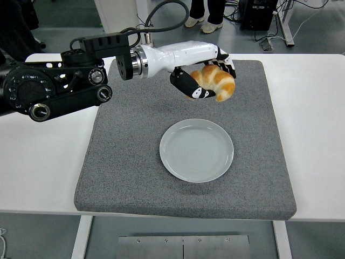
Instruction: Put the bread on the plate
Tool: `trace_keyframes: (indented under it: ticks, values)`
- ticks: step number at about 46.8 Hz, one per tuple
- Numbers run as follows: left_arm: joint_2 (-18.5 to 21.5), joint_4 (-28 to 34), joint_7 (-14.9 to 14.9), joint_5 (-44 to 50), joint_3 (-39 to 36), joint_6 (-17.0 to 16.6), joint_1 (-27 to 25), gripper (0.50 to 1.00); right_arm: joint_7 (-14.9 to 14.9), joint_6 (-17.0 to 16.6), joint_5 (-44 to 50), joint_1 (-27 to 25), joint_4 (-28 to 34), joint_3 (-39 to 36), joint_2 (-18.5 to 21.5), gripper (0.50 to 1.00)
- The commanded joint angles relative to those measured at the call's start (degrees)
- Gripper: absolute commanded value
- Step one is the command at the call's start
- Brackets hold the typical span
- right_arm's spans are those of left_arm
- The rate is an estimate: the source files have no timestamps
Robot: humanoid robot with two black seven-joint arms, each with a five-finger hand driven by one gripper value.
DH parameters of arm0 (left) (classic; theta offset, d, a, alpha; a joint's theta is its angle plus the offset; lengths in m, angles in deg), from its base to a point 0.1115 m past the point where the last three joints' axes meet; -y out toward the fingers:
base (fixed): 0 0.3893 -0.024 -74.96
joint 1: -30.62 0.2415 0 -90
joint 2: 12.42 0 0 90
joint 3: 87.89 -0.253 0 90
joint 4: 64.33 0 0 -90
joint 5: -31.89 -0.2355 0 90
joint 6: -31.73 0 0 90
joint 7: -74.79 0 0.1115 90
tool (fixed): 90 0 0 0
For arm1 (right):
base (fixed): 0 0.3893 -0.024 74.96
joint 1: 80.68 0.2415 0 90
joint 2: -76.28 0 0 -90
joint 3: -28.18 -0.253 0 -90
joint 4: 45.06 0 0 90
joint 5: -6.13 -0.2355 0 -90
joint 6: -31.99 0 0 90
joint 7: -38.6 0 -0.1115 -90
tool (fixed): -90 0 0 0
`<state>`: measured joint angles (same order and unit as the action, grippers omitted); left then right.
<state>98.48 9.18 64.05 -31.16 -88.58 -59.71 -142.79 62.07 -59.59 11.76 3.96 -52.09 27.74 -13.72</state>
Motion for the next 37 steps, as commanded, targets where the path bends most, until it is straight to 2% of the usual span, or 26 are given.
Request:
trace_keyframes:
  ticks: [1, 22, 37]
  values:
    - [-0.59, 0.05, 0.01, -1.19, -0.19, -0.23, 0.70, 0.554, 0.00, 0.00, 0.00, 0.00, 0.00, 0.00, 0.00, 1.000]
    - [-1.91, 1.20, 0.01, -10.95, -1.94, -0.67, 4.30, 0.554, 0.00, 0.00, 0.00, 0.00, 0.00, 0.00, 0.00, 1.000]
    - [-2.00, 1.20, -0.25, -16.14, -6.16, -6.38, 6.68, 0.555, 0.00, 0.00, 0.00, 0.00, 0.00, 0.00, 0.00, 1.000]
